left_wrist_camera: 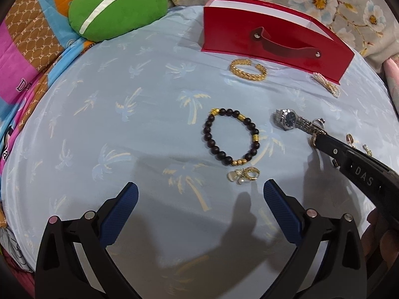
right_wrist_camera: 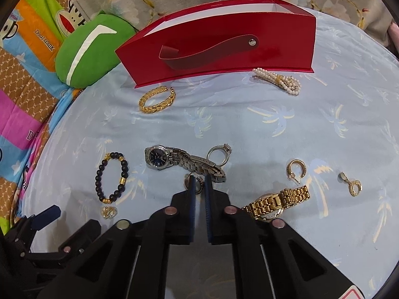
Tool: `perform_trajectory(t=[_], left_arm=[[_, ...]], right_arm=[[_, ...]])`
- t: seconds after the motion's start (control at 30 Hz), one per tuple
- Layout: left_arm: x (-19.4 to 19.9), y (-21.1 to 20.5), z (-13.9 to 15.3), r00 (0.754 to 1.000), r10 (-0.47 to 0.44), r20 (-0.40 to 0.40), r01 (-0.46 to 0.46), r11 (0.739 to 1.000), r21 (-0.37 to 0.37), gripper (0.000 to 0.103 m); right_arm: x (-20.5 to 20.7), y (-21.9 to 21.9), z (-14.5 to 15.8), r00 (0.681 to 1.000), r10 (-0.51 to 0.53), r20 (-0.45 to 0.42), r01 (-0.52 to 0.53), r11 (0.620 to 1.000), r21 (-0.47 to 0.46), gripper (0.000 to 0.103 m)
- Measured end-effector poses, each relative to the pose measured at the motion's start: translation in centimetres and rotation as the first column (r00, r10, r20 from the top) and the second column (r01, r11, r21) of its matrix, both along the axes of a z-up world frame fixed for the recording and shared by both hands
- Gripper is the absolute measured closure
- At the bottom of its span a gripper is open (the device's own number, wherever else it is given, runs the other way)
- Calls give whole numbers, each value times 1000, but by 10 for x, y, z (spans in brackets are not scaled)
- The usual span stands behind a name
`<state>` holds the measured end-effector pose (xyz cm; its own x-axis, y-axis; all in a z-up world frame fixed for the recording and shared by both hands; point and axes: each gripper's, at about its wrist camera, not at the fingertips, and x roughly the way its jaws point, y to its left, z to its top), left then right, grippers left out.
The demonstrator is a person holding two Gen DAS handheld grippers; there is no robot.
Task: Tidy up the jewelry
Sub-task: 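Lower the right tool and grasp a gold hoop earring, then carry the gold hoop earring with the right tool into the red box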
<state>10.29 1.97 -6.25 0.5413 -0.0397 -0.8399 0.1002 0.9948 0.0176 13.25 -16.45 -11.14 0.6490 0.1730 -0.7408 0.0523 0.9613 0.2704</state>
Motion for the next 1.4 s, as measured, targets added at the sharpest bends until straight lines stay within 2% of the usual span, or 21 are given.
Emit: perform_trajectory(t=[0.43,0.57,0.97,1.1,1.2,1.33,1.4], left_arm=[[-4,-13,-1,1000,-28,-3,28,1000,-1,5],[-6,-19,2,999,-46,1,46,999,-1,5],[-4,-58,7,993,-119,12,119,993,7,5],[4,-77,16,989,-142,33,143,990,-15,5],[14,-105,24,981,-191,34,192,979,-61,5],[25,-147,25,969,-246,28,248,966,-78,6],[28,-166,23,962,-272,20,272,959,-80,15]], right_arm=[[-25,-22,17,999,-34,41,34,999,10,100],[-45,-36,25,997,-61,55,63,997,-39,100],[-86,-73,31,988,-151,30,153,987,-59,100],[-91,-82,26,985,-171,14,172,984,-54,100],[-95,-90,26,980,-196,16,197,979,-51,100],[-103,-104,31,971,-236,31,237,970,-50,100],[-107,-111,33,966,-254,39,256,965,-52,100]])
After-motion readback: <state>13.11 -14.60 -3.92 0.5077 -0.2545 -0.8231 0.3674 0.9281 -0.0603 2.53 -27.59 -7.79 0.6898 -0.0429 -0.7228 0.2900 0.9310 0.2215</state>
